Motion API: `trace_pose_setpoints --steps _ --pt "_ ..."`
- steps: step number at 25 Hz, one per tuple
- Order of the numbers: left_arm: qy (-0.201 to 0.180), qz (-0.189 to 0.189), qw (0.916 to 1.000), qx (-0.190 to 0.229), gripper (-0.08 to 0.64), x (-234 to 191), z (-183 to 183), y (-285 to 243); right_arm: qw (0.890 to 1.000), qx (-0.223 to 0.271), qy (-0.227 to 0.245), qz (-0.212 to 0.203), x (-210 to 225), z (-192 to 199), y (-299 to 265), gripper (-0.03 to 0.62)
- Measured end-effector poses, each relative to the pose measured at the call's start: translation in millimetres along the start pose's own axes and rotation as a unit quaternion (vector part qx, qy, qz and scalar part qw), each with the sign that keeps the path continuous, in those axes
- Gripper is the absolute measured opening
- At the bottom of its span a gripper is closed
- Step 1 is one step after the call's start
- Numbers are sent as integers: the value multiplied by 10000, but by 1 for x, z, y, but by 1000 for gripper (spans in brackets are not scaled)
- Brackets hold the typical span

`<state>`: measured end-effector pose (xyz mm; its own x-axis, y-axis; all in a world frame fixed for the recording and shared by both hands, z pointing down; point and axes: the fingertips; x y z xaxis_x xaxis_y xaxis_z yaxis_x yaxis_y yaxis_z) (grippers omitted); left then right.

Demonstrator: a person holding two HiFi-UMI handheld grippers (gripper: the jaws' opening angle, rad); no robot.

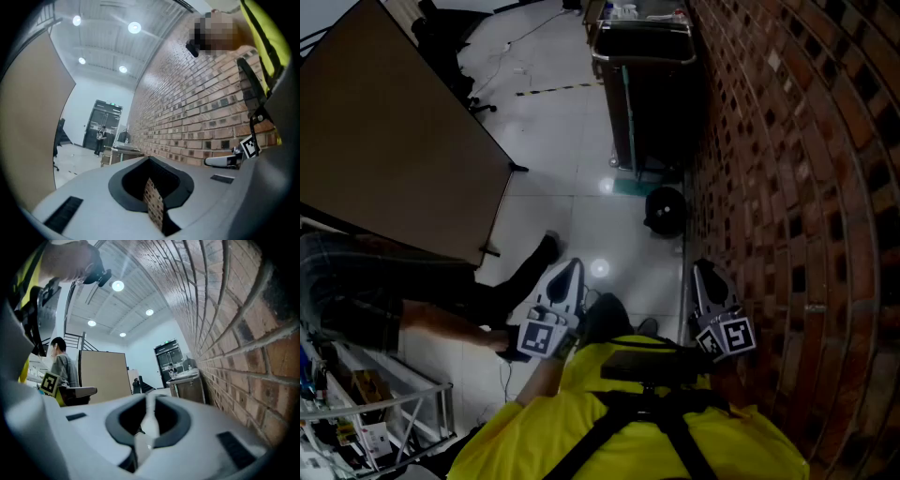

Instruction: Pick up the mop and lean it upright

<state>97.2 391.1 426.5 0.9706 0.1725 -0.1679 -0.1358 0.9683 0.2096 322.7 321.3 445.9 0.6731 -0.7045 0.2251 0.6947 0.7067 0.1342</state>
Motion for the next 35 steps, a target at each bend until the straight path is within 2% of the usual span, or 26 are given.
trace_pose_setpoints --steps 1,3,4,5,6,7,8,9,10,13,14,15,16,17,18,20,21,22,23,24,25,29,30,32,34,35 --pt "48 -80 10000 -12 2 -11 2 -2 10000 37 47 -5 -2 0 -7 4" --pt "51 -225 9997 -5 2 -34 5 -8 9998 56 176 -3 -4 2 -24 6" --pt "12 -273 9996 7 3 -45 7 -15 9998 21 219 5 -5 5 -35 31" --pt "-4 -290 9996 14 82 -56 10 -23 9998 -43 209 9 -5 10 -47 147" --pt "23 -276 9996 12 206 -67 12 -34 9998 -120 161 5 -4 15 -60 239" --pt "72 -235 9997 1 258 -78 15 -47 9998 -184 117 -5 -3 20 -74 237" --pt "113 -164 9998 -17 229 -89 17 -59 9997 -221 100 -13 -2 24 -89 141" --pt "136 -72 9999 -40 146 -101 18 -72 9997 -235 104 -2 -2 27 -104 6" --pt "147 10 9999 -66 0 -115 17 -85 9996 -242 116 36 -1 31 -122 5" --pt "99 38 9999 -77 0 -167 7 -124 9992 -324 126 180 -2 42 -192 26" --pt "70 -5 10000 -21 18 -187 0 -134 9991 -366 107 159 -5 45 -218 141" --pt "35 -51 10000 13 98 -207 -5 -143 9991 -386 105 101 -9 46 -243 234" --pt "2 -76 10000 -5 186 -226 -8 -151 9993 -344 131 35 -14 45 -266 140" --pt "-15 -60 10000 -67 156 -244 -8 -158 9995 -238 185 11 -19 41 -289 5" --pt "-2 2 9999 -145 64 -261 -8 -165 9996 -111 271 60 -23 36 -309 5" --pt "7 166 9995 -282 29 -289 -10 -178 9990 42 379 250 -32 30 -340 12" --pt "-33 227 9992 -320 12 -300 -12 -184 9990 23 320 314 -37 31 -352 102" --pt "-58 275 9991 -330 4 -310 -14 -191 9992 -54 209 347 -41 34 -363 222" --pt "-33 318 9989 -329 58 -319 -15 -201 9993 -146 107 340 -43 38 -372 156" --pt "31 353 9988 -333 141 -326 -14 -211 9993 -213 54 298 -44 41 -381 49" --pt "95 382 9986 -346 205 -333 -12 -222 9993 -257 60 263 -43 45 -387 5" --pt "136 532 9972 -511 198 -348 7 -272 9963 -506 98 681 -10 64 -412 11" --pt "179 609 9964 -557 3 -349 13 -286 9952 -544 -22 813 4 68 -421 66" --pt "290 792 9948 -563 2 -348 20 -312 9926 -624 -186 1023 31 78 -441 264" --pt "200 816 9951 -527 1 -352 23 -336 9911 -674 -160 1134 57 89 -465 286" --pt "167 794 9953 -521 0 -356 24 -347 9908 -702 -103 1153 70 95 -479 325"
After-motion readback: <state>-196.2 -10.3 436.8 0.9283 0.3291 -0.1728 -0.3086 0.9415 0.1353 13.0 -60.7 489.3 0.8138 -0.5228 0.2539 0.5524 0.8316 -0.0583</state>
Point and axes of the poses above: the fingertips, and each gripper's own axes: y backward along the fingers, x to its right, z out of its underside, and after that the axes turned 10 degrees about x, right-handed
